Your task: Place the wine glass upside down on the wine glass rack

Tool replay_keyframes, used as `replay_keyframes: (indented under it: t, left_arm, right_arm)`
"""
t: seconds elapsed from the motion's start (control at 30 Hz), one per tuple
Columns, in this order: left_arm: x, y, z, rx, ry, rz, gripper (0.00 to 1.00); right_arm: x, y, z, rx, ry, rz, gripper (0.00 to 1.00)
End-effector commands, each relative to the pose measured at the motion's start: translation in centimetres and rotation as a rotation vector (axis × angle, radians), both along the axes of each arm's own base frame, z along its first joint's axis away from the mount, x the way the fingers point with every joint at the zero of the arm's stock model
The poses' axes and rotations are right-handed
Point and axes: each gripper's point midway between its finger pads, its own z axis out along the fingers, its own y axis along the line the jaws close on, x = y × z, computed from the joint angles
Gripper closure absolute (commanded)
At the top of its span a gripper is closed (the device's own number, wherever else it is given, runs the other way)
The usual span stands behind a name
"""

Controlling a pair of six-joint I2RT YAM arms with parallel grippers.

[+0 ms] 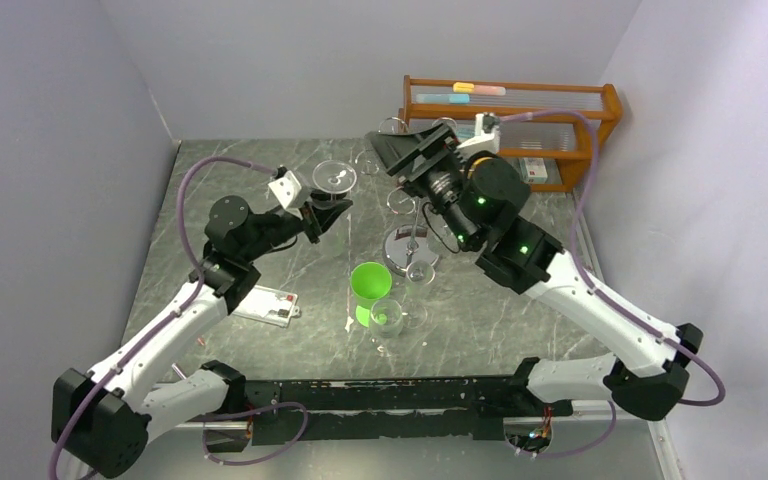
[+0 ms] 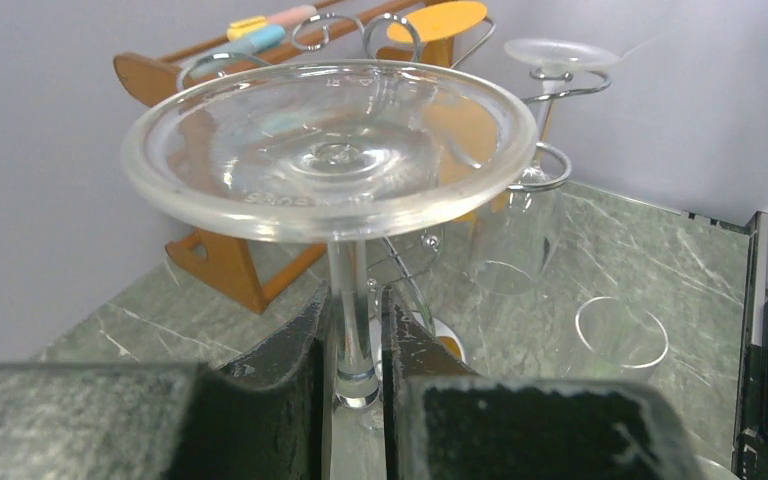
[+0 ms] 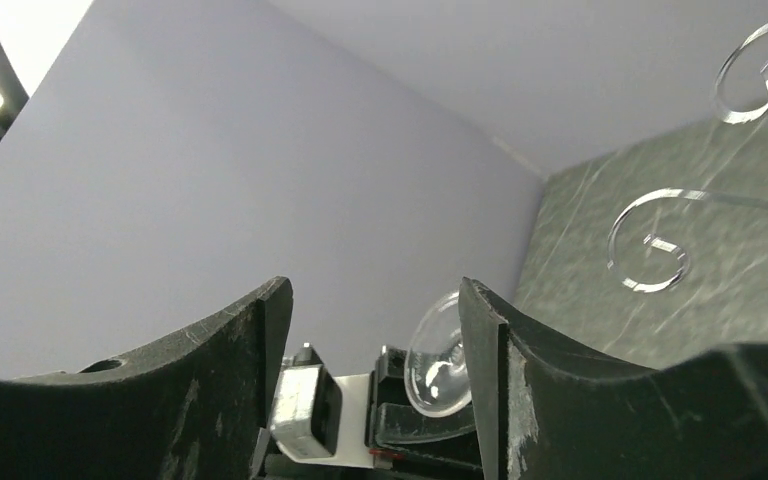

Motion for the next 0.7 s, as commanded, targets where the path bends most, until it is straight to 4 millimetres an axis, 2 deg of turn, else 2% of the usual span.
replay_keyframes:
  t: [0.0,0.07,0.23,0.57,0.67]
  left_arm:
    - [0.1,-1.2,-0.4,-0.029,-0.005,-0.059,0.95]
    - [0.4,-2.2,-1.3,-0.012,0.004,-0.106,0.95]
    - [1.4,-4.0,-1.7,0.012,-0.027,-0.191,0.95]
    - [3.0,-6.8,-1.0,0.010,-0.077,-0.315,0.95]
    - [3.9,-7.2,-1.5,0.026,-0.068,-0.312,0.95]
  right_arm:
    - [0.8,-4.6,1.3,-0.120,-0.116,-0.191,0.35]
    - [0.5,-5.7,1.6,-0.131,-0.136,-0.219,0.36]
    - [-0.4,-8.0,2.3,-0.117,-0.171,-0.264,0.37]
    - [-0.9,-9.2,1.7,-0.106,-0.175,-0.283,0.37]
    - [-1.0,-9.6,1.8,-0.093,-0.177,-0.293,0.38]
